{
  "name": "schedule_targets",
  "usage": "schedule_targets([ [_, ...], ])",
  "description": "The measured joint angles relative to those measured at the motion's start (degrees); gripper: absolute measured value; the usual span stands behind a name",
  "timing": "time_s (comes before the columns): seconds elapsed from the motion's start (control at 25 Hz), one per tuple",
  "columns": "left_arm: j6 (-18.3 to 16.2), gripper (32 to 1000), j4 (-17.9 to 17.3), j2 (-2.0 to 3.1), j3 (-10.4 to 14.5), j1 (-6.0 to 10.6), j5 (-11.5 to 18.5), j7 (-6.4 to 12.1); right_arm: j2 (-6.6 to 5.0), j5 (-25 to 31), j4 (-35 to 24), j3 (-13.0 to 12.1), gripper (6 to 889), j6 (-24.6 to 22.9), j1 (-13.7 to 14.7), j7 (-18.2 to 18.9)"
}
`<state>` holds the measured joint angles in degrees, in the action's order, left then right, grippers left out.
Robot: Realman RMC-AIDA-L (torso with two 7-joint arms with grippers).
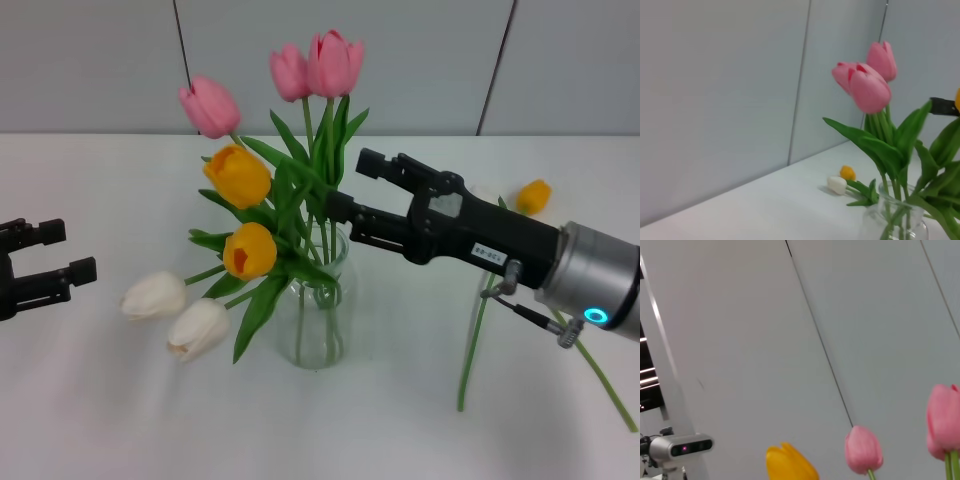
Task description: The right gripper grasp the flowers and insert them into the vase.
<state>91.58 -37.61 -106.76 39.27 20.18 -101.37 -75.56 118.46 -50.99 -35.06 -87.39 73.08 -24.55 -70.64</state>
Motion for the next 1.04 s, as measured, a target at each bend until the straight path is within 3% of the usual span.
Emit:
schedule_targets([
  [0.08, 0.04, 815, 0.00, 0.00, -0.40, -0.05, 0.04, 0.10, -1.11, -1.12, 0.01, 0.67, 864, 1.27, 0.81, -0.90],
  [0.2, 0.33, 815, -0.02, 0.00, -0.45, -0.07, 0.42, 0.11, -3.85, -4.31, -0.01, 2.57, 878, 3.65, 1.76, -4.78],
  [0.28, 1.27, 815, -0.02, 0.00, -0.89, -0.23, 1.11, 0.11, -5.46, -7.89, -0.02, 5.14, 877, 6.19, 1.95, -7.50],
  [0.4, 3.40, 815, -0.02, 0.00, -2.37, -0.72, 1.52, 0.13, -6.51, -14.67, -0.33, 10.15, 877, 10.04, 1.92, -10.01],
  [0.56, 4.66, 815, -0.02, 0.02, -2.70, -0.83, 1.43, 0.14, -6.69, -24.80, -5.06, 17.38, 878, 13.11, 2.72, -14.66],
  [0.72, 5.19, 815, 0.12, 0.11, -2.21, -0.62, 0.85, -0.11, -6.07, -31.20, -8.79, 22.36, 878, 14.83, 3.51, -17.29],
  [1.04, 5.20, 815, 0.28, -0.26, -2.32, -0.30, 0.70, 0.06, -5.67, -32.55, -9.35, 23.55, 877, 15.03, 2.33, -16.65],
])
